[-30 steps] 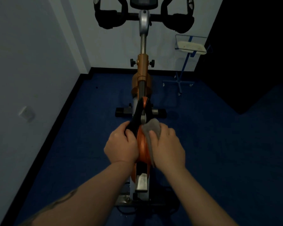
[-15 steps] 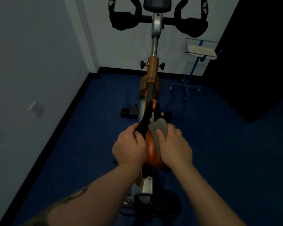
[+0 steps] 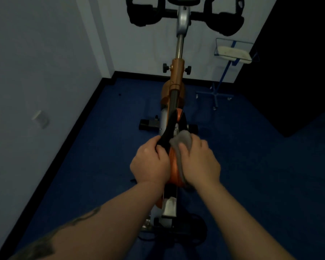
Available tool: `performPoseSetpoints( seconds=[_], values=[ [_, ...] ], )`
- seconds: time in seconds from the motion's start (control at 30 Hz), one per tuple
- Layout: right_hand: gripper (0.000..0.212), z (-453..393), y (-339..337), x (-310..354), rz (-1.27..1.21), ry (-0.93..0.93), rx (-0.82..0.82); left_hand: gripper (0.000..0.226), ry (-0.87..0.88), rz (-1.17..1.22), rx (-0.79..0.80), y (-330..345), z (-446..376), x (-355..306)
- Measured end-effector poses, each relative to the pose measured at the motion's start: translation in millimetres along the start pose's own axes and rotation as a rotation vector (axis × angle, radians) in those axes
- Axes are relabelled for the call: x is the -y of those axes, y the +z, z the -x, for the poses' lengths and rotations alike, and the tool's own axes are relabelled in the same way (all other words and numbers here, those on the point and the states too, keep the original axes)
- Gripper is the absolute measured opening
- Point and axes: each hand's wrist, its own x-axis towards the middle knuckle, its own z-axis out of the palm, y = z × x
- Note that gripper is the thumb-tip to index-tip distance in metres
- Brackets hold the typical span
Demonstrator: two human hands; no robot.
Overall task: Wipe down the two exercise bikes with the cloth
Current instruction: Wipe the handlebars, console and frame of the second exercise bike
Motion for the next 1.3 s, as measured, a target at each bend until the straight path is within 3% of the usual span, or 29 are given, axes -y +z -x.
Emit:
performPoseSetpoints(
  seconds=[0.07,0.13,0.27,0.33,0.47,0.53,0.7,0.8,0.93,1.1,1.17,1.23,1.3],
  values=[
    [0.053,-30,-2,10,-0.01,0.089,0.141,0.035,-0.002,0.002,0.001,-1,1,0],
    [0.053,-43,-3,15,-0.055,0.126,0.174,0.034,-0.005,0.022,0.018,-2,2,0],
    [0.057,10,3,-7,-0.036,-0.019,-0.029,0.035,0.002,0.032,0.019,-1,3,1],
    [0.062,18,2,-13,-0.046,-0.055,-0.046,0.034,0.008,0.04,0.007,-1,2,1],
    [0.054,-36,-3,7,-0.04,0.103,0.185,0.034,0.006,0.024,0.016,-1,1,2],
    [0.054,-43,-6,15,-0.068,0.114,0.21,0.034,0.003,0.026,0.007,-1,1,2],
    [0.071,53,9,4,0.156,-0.094,-0.099,0.035,0.006,0.03,0.018,0,1,3],
    [0.066,31,7,3,0.113,-0.042,-0.066,0.035,0.006,0.022,0.014,0,1,1],
    [0.052,-24,-7,11,-0.063,0.055,0.134,0.034,0.002,0.018,0.005,-1,2,1],
    [0.066,44,6,-8,-0.051,-0.046,-0.113,0.034,-0.003,0.033,-0.009,0,2,2],
    [0.067,42,7,-9,-0.037,-0.046,-0.138,0.034,-0.002,0.028,-0.01,1,1,1],
    [0.06,12,6,-5,-0.004,0.019,-0.052,0.034,-0.006,0.01,0.0,0,1,1],
    [0.056,-27,-2,3,-0.067,0.095,0.143,0.034,-0.005,0.003,-0.006,-1,2,0]
  ],
)
